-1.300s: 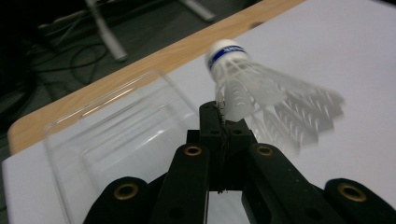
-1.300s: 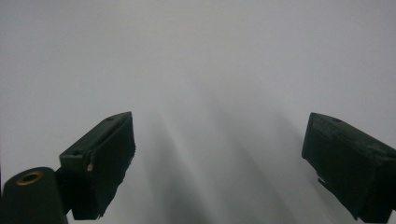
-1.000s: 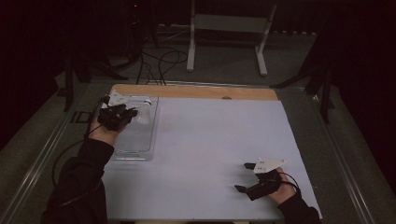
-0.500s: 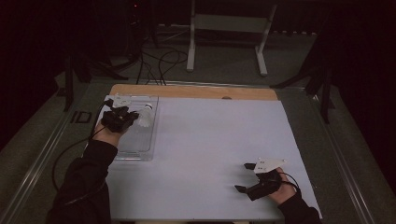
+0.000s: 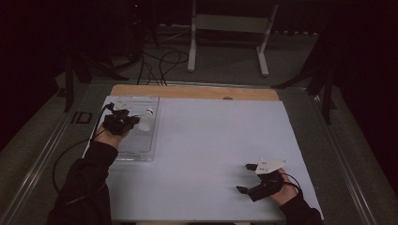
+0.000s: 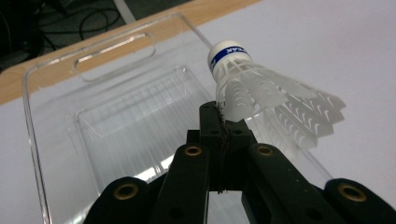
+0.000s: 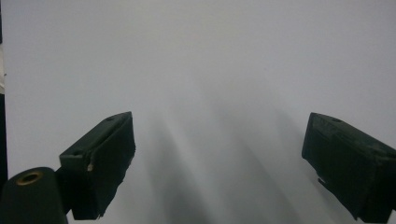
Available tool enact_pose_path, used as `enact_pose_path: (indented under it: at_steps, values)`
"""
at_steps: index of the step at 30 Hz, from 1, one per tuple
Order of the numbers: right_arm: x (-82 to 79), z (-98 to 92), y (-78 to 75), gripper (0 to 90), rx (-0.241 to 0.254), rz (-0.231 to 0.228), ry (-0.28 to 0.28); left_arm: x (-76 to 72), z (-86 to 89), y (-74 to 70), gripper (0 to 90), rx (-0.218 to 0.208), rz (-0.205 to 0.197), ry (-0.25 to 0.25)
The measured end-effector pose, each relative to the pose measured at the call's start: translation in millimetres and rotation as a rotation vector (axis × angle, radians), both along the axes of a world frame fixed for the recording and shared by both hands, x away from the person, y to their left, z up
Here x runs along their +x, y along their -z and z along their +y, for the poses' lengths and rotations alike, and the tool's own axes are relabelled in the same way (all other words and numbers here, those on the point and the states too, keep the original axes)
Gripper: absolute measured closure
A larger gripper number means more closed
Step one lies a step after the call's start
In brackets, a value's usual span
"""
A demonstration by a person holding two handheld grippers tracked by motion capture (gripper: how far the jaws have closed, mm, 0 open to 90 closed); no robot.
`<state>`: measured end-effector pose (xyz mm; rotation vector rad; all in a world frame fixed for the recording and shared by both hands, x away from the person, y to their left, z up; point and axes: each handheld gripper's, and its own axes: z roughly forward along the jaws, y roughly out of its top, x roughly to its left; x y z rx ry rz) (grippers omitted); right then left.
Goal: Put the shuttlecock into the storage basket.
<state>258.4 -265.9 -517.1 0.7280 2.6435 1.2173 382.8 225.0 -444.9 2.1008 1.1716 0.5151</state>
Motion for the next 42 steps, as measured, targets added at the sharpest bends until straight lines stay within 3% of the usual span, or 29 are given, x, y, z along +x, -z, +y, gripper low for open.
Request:
enact_pose_path:
  at_steps: [14, 18, 33, 42]
  values:
    - [0.0, -0.1, -0.4, 9.5, 0.002, 0.001, 0.001, 4.5, -4.2, 14.1, 90.0, 0.055, 0.075, 0.022]
    - [0.1, -0.4, -0.4, 9.5, 0.003, 0.002, 0.001, 5.9, -8.1, 15.1, 90.0, 0.091, 0.088, 0.027]
    - [0.2, -0.6, -1.1, 9.6, 0.007, 0.007, 0.002, 12.0, -13.4, 20.5, 90.0, 0.161, 0.158, 0.001]
    - [0.2, -0.7, -1.0, 9.6, 0.007, 0.009, 0.001, 14.0, -20.2, 28.5, 90.0, 0.197, 0.212, 0.039]
